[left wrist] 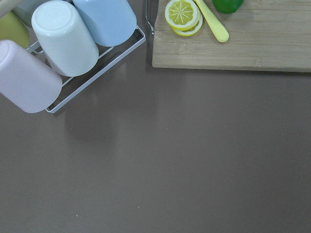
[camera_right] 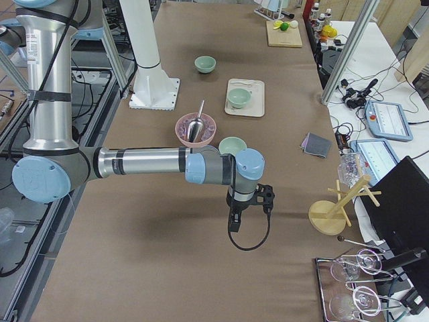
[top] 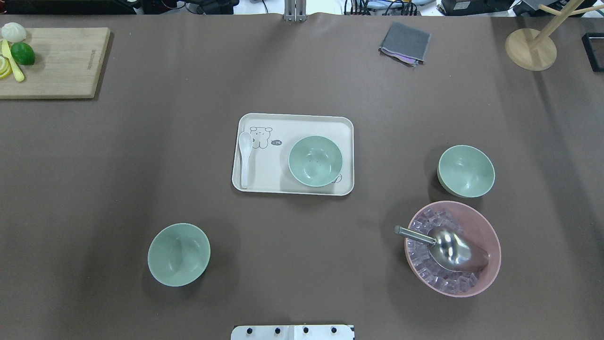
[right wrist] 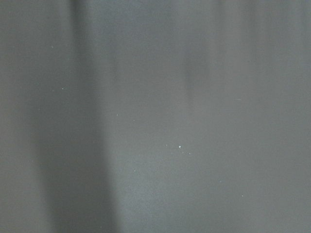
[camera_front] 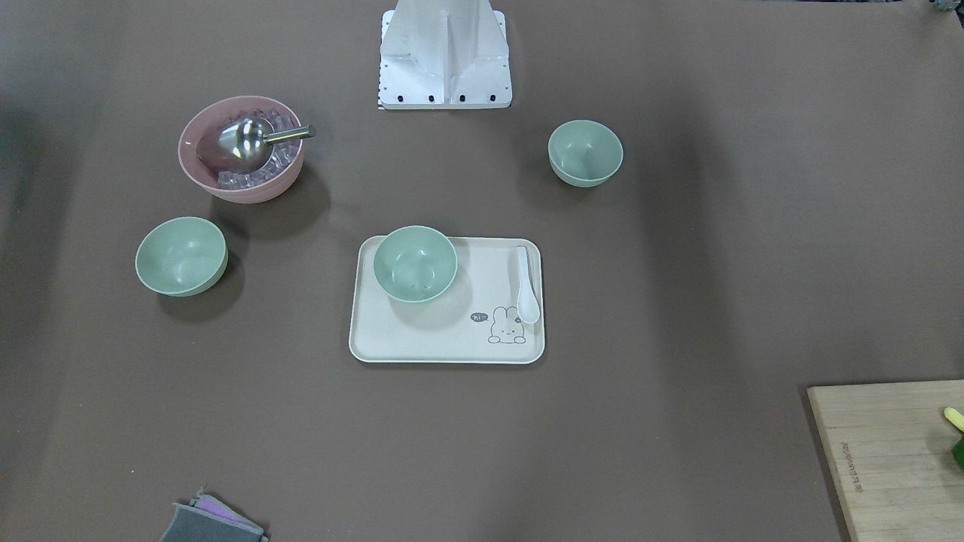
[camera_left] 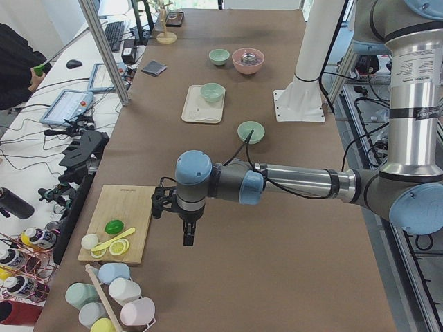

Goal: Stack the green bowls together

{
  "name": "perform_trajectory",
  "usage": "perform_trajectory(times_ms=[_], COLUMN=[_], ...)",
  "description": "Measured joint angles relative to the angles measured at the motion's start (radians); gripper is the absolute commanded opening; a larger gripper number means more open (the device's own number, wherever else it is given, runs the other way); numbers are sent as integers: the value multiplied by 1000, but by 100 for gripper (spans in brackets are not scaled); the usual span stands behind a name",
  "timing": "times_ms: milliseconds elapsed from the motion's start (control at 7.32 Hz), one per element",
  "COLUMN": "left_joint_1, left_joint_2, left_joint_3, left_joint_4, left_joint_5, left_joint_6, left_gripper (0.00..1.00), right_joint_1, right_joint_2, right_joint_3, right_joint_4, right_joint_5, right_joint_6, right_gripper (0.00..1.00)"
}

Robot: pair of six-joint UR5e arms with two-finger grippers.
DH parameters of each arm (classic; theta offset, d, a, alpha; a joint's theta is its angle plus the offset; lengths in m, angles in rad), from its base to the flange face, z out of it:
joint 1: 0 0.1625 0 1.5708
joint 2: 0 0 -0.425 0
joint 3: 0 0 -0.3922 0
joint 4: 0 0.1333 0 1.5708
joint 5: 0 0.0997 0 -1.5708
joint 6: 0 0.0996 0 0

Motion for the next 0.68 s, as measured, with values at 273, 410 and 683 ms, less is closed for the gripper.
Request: perform_trajectory(times_ms=[273,410,683], left_joint_1=[4,4,6], left_joint_2=[4,7,8], left_joint_3=[6,9,19], left_joint_4=[-1,-1,-4], left_joint_5=[-3,-3,-3], left_joint_6=[0,0,2], left_gripper=[98,98,98], right_joint_1=[0,-1,-1], right_joint_2=[4,6,21], right_joint_3=[-2,-3,-4], right_joint_4=[0,-1,0], right_joint_5=[4,4,5], right_joint_6=[2,2,1], right_gripper=[100,100,100])
